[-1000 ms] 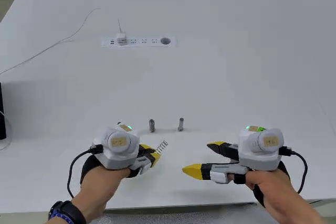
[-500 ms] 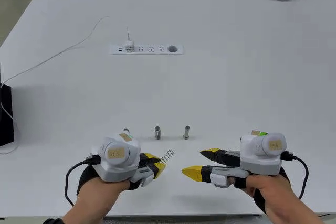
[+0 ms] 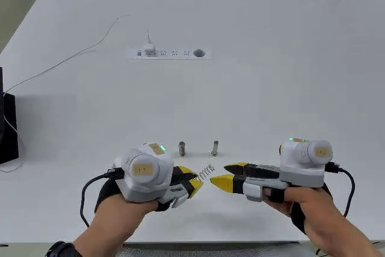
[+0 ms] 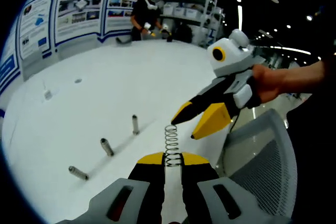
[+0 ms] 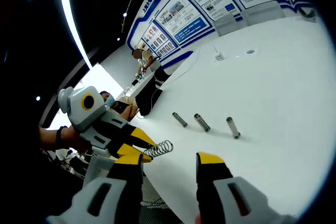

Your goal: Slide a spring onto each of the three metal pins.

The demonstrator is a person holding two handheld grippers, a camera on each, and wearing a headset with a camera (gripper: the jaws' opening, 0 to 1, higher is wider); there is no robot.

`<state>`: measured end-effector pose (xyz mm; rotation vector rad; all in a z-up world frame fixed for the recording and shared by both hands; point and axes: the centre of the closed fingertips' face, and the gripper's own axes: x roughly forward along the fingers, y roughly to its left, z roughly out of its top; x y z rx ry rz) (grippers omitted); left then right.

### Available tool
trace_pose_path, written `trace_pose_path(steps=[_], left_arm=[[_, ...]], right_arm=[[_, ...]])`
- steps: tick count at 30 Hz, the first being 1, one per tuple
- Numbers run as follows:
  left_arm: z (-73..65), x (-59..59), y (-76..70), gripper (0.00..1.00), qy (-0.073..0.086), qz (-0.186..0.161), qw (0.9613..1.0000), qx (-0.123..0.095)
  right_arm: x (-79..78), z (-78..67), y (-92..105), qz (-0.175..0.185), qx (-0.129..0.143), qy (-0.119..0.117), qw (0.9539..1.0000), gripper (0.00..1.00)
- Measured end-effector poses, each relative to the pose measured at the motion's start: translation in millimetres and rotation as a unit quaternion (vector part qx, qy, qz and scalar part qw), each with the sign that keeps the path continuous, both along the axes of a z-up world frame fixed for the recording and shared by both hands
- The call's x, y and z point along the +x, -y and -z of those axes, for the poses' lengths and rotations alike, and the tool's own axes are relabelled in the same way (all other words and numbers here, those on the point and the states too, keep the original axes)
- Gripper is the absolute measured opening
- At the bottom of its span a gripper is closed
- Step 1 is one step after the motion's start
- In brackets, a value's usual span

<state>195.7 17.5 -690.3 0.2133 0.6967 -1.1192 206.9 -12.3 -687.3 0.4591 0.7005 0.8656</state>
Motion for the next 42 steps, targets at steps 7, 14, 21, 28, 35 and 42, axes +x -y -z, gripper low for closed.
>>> trace_pose_path(steps=[7,14,21,28,35,42], left_arm=[[-1.0,-6.3,6.2,0.1,0.01,0.032,0.9994,0.005],[-6.0,-7.2,8.6,0.1,0.015,0.048,0.9987,0.002],[-7.2,-3.6,6.1,0.1,0.025,0.07,0.9972,0.012],[-9.4,-3.3,8.1,0.1,0.029,0.084,0.9959,0.012],[-13.4,1.0,6.7,0.1,0.027,0.099,0.9947,0.003],[-24.2,4.5,10.8,0.1,0.016,0.116,0.9928,-0.025]], right_arm=[[-2.0,-3.9,-11.7,-0.022,0.012,-0.009,0.9996,0.34],[-6.4,-2.3,-22.2,-0.042,0.024,-0.041,0.998,0.27],[-2.9,-13.8,-24.7,-0.04,0.051,-0.047,0.9968,0.2],[-4.3,-14.7,-30.4,-0.054,0.042,-0.044,0.9967,0.14],[-1.2,-21.1,-34.0,-0.075,0.016,-0.022,0.9969,0.12],[0.4,-34.9,-34.4,-0.163,-0.072,0.053,0.9826,0.12]])
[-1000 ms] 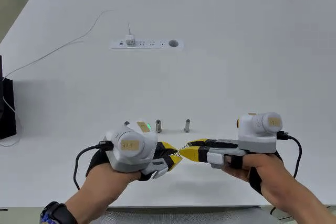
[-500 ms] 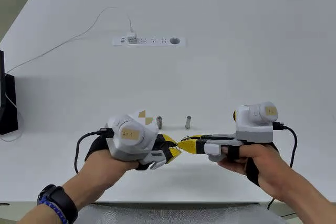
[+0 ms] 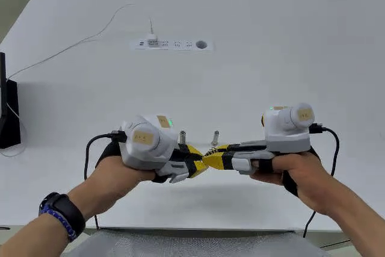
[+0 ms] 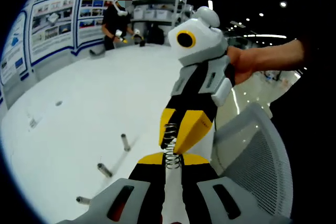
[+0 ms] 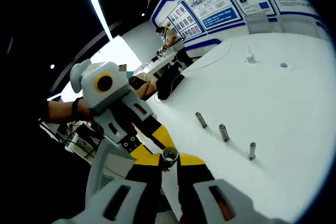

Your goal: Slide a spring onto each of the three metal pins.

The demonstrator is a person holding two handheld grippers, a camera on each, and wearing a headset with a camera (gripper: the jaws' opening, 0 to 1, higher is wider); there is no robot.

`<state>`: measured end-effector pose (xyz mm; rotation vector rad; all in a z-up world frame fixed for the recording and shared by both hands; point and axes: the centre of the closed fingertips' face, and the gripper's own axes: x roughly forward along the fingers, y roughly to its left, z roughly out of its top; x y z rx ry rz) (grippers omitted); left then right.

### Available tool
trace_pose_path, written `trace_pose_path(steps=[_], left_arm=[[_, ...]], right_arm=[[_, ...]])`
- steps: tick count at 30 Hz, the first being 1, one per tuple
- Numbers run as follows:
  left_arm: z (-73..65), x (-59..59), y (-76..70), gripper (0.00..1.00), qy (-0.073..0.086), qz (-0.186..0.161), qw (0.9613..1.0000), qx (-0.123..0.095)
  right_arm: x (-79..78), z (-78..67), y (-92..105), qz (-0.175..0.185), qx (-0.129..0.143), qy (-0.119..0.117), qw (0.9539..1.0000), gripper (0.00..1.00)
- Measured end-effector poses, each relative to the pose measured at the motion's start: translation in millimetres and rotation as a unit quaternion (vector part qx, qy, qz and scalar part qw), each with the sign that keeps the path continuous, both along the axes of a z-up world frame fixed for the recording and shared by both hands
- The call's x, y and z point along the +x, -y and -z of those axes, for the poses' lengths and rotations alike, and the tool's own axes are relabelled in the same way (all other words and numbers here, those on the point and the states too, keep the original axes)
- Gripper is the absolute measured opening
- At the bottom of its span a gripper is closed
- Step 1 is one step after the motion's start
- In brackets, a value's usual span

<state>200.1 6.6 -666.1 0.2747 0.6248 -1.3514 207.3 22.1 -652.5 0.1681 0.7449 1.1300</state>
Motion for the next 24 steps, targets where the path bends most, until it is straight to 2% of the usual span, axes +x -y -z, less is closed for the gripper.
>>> trace_pose_path(steps=[4,6,7,8,9,10,15,16,20,24], left_arm=[[-6.5,-2.4,4.1,0.1,-0.003,0.015,0.9998,-0.013],[-7.6,-3.3,6.0,0.1,-0.005,0.02,0.9996,-0.016],[-7.5,-3.9,6.7,0.1,-0.006,0.023,0.9996,-0.016],[-7.2,-4.7,7.6,0.1,-0.004,0.028,0.9995,-0.014],[-6.0,-6.0,8.1,0.1,-0.004,0.032,0.9994,-0.01],[-4.7,-8.5,9.1,0.1,-0.002,0.04,0.9992,-0.006],[0.3,-16.6,10.2,0.1,0.004,0.061,0.9981,0.006],[0.6,-17.3,9.9,0.1,0.004,0.064,0.9979,0.007],[0.4,-21.4,8.4,0.1,0.004,0.075,0.9972,0.007],[0.2,-23.0,7.0,0.1,0.004,0.08,0.9968,0.006]], right_arm=[[-0.8,-7.0,0.8,-0.055,-0.037,0.038,0.9971,0.13],[-1.0,-8.3,1.7,-0.082,-0.06,0.058,0.9932,0.14],[-1.1,-8.1,2.2,-0.094,-0.071,0.068,0.9907,0.14],[-2.7,-6.9,2.9,-0.114,-0.089,0.081,0.9861,0.15],[-4.3,-6.3,2.6,-0.126,-0.097,0.086,0.9835,0.15],[-7.3,-4.7,2.7,-0.146,-0.109,0.092,0.9789,0.15],[-17.6,1.2,1.8,-0.197,-0.131,0.096,0.9668,0.15],[-18.9,1.4,1.3,-0.203,-0.131,0.098,0.9655,0.15],[-24.4,1.5,0.3,-0.221,-0.125,0.094,0.9625,0.15],[-26.4,2.5,0.1,-0.227,-0.122,0.091,0.9619,0.15]])
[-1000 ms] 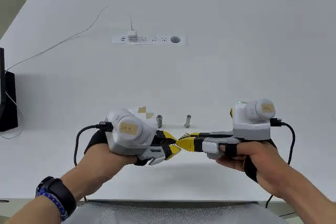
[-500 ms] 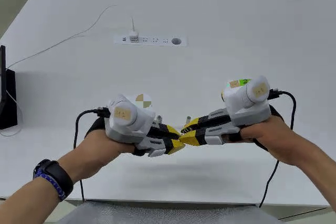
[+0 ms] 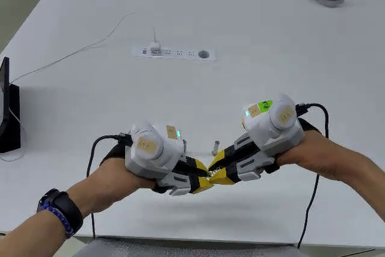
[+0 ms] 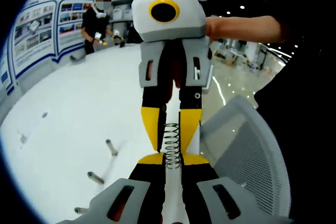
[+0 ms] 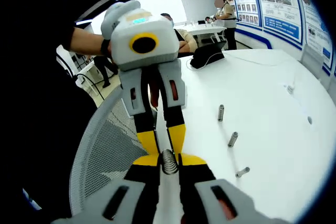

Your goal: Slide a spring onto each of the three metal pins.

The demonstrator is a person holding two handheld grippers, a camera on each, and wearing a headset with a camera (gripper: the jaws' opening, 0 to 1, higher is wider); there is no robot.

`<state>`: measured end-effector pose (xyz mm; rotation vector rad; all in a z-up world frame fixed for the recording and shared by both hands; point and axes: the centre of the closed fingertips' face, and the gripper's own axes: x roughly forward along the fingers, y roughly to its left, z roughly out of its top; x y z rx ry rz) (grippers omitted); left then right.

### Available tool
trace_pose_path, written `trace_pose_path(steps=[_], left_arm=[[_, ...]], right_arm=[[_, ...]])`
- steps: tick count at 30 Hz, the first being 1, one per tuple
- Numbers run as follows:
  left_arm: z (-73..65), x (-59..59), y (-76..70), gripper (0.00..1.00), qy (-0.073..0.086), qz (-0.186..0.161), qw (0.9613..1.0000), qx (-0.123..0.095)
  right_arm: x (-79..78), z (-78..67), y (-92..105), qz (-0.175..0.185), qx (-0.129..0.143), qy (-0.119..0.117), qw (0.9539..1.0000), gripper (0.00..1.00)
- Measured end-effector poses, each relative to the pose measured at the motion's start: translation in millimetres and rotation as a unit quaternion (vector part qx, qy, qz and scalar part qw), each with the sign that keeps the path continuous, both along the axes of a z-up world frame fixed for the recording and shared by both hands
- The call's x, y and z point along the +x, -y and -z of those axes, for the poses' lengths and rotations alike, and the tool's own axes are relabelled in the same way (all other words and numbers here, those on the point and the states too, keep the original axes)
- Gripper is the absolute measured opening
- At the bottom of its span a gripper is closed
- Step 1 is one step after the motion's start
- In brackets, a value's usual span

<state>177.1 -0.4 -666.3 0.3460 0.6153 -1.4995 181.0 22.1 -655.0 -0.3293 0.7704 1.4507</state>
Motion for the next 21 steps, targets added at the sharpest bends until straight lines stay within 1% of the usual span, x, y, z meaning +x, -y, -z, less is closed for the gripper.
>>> trace_pose_path(steps=[3,6,10,12,16,21], left_arm=[[0.3,0.2,-1.2,0.1,0.001,0.001,1.0,0.001],[0.5,0.5,-2.1,0.1,0.004,0.004,1.0,-0.001],[1.4,0.5,-1.6,0.11,0.005,0.002,1.0,-0.004],[3.6,1.7,-1.3,0.11,0.006,-0.005,1.0,-0.003],[5.5,2.4,-0.7,0.12,0.001,-0.02,0.9998,-0.008],[10.4,3.8,-5.1,0.14,0.003,-0.037,0.9993,-0.003]], right_arm=[[-1.5,-0.2,-1.0,-0.001,0.006,-0.004,1.0,0.13],[-1.6,-0.7,-1.1,0.004,0.013,-0.006,0.9999,0.12],[-1.6,-0.3,-0.9,0.014,0.017,-0.009,0.9997,0.12],[-1.1,1.8,0.1,0.018,0.016,-0.006,0.9997,0.12],[-0.1,2.9,2.6,0.03,0.018,-0.007,0.9994,0.12],[1.5,2.5,8.2,0.048,0.024,-0.01,0.9985,0.12]])
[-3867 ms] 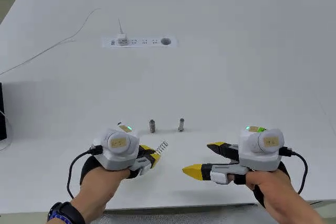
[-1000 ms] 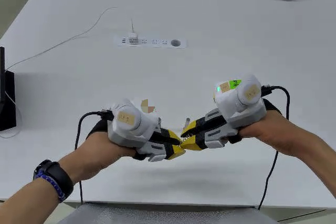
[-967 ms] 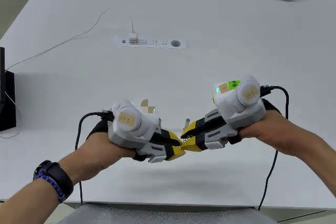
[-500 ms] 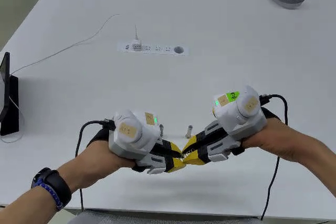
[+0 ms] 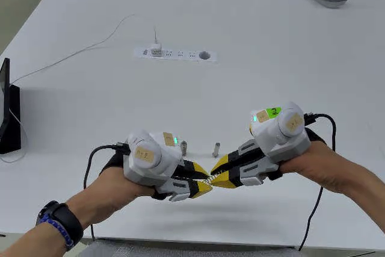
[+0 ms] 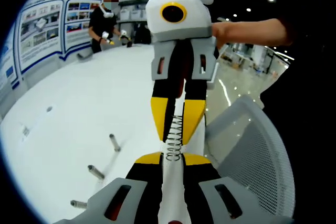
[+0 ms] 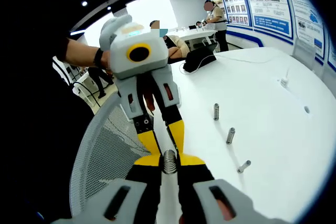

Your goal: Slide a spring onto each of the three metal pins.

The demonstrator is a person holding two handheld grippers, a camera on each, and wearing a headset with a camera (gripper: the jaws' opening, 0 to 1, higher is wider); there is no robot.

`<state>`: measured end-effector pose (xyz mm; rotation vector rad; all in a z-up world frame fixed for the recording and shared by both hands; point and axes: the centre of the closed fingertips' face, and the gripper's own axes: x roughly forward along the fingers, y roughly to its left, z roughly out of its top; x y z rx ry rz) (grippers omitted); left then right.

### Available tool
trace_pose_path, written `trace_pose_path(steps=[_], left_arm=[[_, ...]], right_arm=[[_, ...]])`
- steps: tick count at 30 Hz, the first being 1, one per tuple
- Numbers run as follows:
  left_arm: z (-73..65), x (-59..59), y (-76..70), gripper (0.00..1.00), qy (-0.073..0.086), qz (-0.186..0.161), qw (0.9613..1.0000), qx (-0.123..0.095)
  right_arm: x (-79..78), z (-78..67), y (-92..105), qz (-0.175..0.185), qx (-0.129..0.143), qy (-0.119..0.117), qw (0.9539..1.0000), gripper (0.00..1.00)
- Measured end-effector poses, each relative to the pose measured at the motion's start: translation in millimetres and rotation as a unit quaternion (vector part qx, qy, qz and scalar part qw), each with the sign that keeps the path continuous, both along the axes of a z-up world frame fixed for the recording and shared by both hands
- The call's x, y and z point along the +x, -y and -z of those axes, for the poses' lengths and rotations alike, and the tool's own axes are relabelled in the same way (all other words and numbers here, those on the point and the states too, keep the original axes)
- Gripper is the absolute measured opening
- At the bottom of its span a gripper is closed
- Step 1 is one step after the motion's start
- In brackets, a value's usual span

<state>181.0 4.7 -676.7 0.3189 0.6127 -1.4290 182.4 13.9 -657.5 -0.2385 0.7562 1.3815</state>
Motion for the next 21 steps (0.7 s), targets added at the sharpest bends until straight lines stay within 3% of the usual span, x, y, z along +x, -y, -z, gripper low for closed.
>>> trace_pose_path(steps=[11,16,21], left_arm=[[6.1,10.1,-17.7,0.22,-0.011,-0.067,0.9977,-0.007],[9.1,14.2,-24.6,0.24,-0.012,-0.095,0.9954,-0.006],[9.5,22.8,-32.1,0.27,-0.016,-0.134,0.9906,-0.017]], right_arm=[[0.3,4.4,13.9,0.042,0.01,-0.007,0.999,0.12],[2.4,12.6,22.5,0.063,-0.003,-0.007,0.998,0.12],[8.9,20.6,32.0,0.077,-0.023,0.004,0.9967,0.12]])
